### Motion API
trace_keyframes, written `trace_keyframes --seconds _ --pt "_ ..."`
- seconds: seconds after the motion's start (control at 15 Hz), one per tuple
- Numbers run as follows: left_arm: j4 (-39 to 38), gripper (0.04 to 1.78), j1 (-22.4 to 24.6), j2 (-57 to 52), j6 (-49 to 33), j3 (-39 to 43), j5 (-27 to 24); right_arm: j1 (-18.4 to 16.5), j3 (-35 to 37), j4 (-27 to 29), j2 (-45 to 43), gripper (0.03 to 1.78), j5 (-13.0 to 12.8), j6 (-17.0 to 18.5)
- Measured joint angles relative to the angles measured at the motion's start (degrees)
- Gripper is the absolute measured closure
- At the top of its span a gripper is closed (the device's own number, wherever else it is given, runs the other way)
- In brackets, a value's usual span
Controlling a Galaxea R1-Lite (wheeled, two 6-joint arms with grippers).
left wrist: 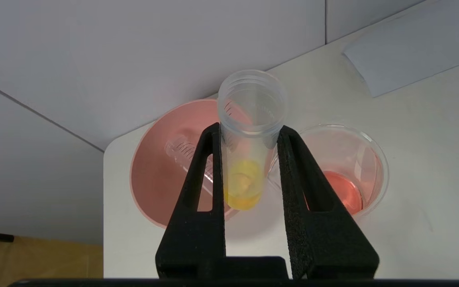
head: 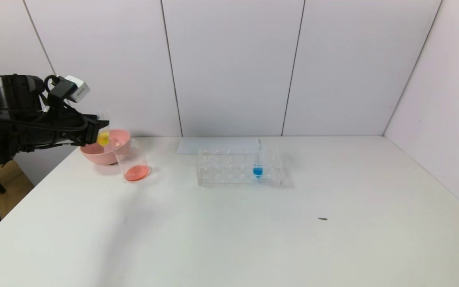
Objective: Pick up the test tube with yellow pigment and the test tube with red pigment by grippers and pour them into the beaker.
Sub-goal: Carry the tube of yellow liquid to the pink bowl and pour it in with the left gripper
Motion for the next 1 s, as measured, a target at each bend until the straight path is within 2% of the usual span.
trace_keyframes --seconds 0.8,1.0 --pt "0.21 1.38 -0.56 0.15 -0.44 1.11 -0.79 0.0 0.0 0.0 0.0 0.11 0.0 0.02" --pt "2.34 1.38 -0.59 0.13 0.11 0.61 -0.83 0.0 0.0 0.0 0.0 0.11 0.0 0.05"
